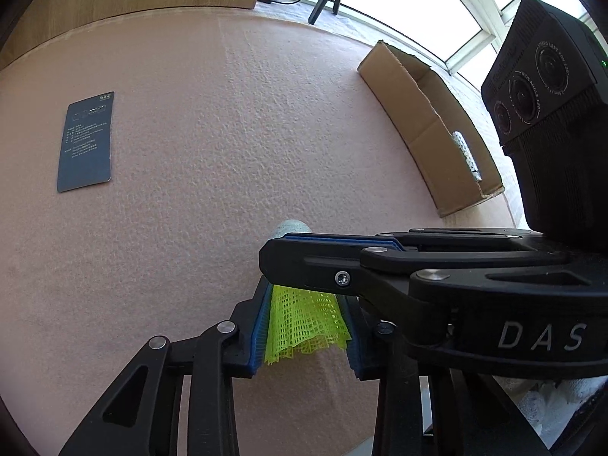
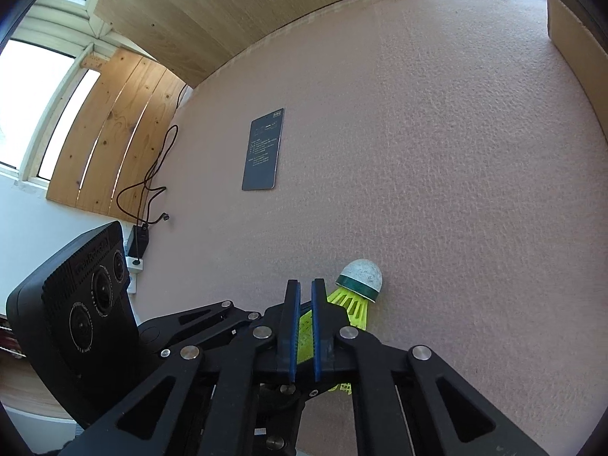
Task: Organize objects
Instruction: 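Close the left gripper on the shuttlecock skirt while the right gripper grips its cork, then carry the shuttlecock with both grippers into the box and open them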
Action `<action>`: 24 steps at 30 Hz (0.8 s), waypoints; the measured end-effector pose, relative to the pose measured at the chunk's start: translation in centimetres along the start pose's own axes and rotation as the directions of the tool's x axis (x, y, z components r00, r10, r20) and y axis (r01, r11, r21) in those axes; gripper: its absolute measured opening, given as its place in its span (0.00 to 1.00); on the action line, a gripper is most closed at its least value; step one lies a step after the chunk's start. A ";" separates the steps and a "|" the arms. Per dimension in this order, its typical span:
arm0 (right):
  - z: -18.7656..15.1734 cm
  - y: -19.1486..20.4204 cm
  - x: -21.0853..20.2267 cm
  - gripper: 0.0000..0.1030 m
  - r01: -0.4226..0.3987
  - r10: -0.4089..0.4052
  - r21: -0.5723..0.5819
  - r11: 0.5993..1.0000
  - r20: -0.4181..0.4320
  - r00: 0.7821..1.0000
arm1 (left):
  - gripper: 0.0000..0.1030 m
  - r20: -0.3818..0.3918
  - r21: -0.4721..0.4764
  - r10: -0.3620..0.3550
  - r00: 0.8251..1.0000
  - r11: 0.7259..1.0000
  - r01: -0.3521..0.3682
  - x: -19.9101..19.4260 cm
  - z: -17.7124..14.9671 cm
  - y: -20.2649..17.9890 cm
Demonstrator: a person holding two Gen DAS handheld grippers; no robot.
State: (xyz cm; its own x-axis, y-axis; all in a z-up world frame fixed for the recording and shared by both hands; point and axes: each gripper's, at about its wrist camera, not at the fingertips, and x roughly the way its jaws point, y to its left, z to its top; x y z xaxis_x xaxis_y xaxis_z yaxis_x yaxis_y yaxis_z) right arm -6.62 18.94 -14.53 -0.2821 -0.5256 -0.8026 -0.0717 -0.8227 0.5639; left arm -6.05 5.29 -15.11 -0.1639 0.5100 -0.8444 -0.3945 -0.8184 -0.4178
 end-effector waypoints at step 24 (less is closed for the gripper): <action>4.0 -6.8 -13.9 0.02 0.079 -0.085 0.032 0.996 0.276 0.957 | 0.32 0.132 0.162 -0.062 0.989 0.986 0.040 0.8 11.0 -13.3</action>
State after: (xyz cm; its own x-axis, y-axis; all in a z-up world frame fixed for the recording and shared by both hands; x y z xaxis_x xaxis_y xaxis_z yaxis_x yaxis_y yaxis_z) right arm -6.08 32.68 -6.45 -0.5280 -0.3736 -0.7626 -0.1244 -0.8543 0.5047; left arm -10.91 19.48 -6.58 -0.2573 0.5906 -0.7649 -0.5423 -0.7434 -0.3916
